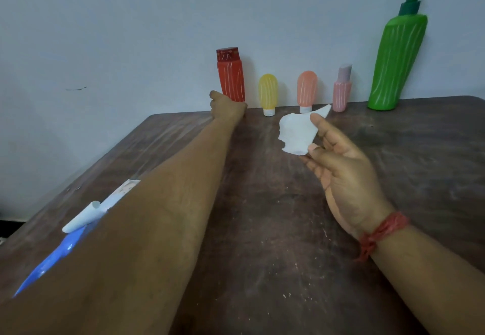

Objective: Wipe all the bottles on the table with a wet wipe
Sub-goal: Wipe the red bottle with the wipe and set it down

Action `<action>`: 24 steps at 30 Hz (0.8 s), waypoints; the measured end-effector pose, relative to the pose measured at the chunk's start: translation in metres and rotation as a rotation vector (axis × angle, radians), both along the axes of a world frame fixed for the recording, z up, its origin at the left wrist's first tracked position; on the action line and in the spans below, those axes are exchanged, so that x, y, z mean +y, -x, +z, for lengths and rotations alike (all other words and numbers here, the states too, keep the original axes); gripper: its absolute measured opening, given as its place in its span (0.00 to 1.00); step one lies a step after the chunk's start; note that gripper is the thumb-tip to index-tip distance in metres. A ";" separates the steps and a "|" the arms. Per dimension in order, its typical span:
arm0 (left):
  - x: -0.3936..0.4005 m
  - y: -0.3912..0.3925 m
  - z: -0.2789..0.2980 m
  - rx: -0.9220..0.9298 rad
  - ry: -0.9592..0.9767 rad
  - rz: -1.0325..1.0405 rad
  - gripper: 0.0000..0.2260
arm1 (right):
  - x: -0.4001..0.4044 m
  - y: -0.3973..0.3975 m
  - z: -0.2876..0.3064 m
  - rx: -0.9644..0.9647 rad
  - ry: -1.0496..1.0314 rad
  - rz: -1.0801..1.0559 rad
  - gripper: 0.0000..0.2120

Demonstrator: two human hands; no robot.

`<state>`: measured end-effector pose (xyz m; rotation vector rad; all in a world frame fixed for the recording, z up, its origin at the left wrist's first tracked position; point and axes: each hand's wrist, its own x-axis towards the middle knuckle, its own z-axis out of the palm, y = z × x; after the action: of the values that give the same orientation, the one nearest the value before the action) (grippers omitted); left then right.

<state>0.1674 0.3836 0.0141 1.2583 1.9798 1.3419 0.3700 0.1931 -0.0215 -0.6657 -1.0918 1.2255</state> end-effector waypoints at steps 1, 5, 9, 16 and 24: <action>0.004 0.001 -0.002 0.000 -0.004 -0.005 0.33 | 0.000 0.001 -0.001 0.006 -0.005 0.001 0.24; 0.017 0.002 -0.009 0.000 -0.011 -0.059 0.31 | 0.002 0.001 -0.003 0.023 -0.018 0.002 0.23; 0.025 0.005 -0.011 0.057 -0.039 -0.060 0.30 | 0.003 -0.001 -0.005 0.033 -0.014 -0.012 0.23; 0.021 0.002 -0.019 0.074 -0.080 -0.055 0.27 | 0.002 0.000 -0.004 0.028 -0.021 -0.002 0.22; -0.057 -0.008 -0.012 -0.158 -0.226 -0.130 0.25 | -0.008 0.006 0.004 -0.015 -0.027 -0.015 0.21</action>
<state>0.1759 0.3265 0.0025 1.3100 1.6473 1.5817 0.3643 0.1847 -0.0177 -0.6619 -1.1119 1.1932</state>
